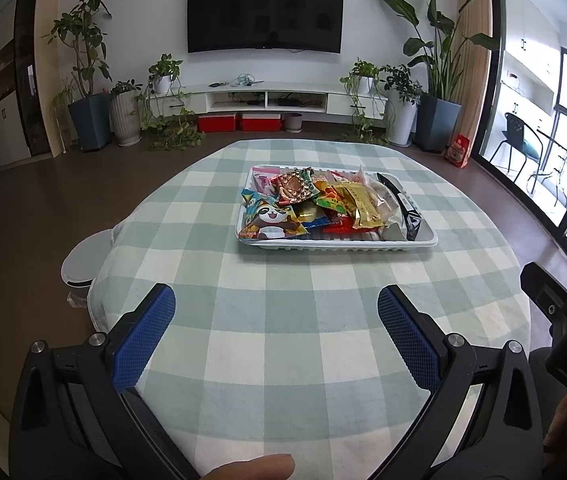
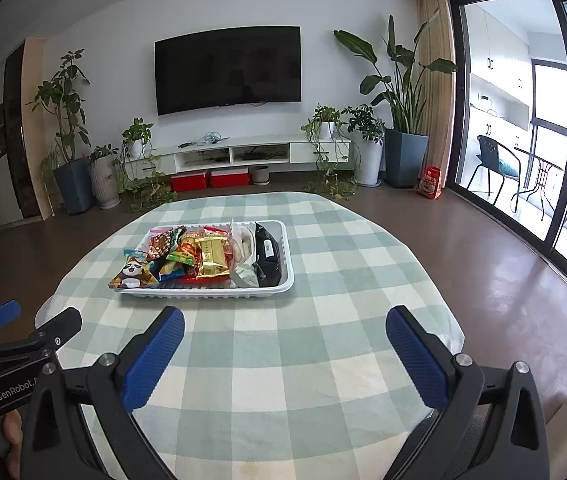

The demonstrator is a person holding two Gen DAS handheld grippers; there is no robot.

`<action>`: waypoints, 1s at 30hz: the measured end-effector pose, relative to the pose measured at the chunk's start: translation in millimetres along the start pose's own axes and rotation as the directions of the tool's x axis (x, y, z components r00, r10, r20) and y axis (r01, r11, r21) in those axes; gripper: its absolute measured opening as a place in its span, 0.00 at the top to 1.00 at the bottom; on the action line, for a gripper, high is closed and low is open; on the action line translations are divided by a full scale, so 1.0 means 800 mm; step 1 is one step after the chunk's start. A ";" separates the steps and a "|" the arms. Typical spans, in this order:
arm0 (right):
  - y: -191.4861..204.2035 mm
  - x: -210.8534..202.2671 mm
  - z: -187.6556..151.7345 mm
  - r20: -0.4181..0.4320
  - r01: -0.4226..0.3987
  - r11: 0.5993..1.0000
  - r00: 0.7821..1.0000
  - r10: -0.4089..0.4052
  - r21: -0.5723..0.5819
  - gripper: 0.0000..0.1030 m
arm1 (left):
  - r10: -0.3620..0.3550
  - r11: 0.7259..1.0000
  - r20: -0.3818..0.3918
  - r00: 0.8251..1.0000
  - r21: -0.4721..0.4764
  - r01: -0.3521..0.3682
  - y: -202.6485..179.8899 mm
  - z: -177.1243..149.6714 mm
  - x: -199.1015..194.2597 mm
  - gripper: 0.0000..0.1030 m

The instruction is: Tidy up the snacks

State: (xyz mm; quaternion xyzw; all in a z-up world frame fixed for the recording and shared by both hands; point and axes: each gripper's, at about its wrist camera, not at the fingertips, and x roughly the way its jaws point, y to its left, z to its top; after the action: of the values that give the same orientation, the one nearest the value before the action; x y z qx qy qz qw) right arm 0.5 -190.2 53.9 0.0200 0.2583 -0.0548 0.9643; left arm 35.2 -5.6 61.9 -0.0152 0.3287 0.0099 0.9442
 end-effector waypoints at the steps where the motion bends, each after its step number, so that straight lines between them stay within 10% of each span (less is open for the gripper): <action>1: 0.001 0.002 -0.001 -0.005 -0.001 1.000 1.000 0.001 -0.001 0.00 | 0.002 1.000 -0.003 1.000 0.000 -0.002 0.000 -0.001 0.002 0.00; 30: 0.011 0.020 -0.013 -0.082 -0.003 0.999 0.997 0.001 -0.033 0.00 | 0.001 1.000 -0.046 0.999 -0.001 -0.001 0.006 -0.012 0.028 0.00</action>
State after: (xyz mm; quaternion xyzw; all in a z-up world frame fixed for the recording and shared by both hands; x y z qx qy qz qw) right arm 10.2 -182.0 36.7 0.0064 0.2986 -0.0486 0.9531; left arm 46.5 -1.2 40.1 -0.0155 0.3503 0.0100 0.9364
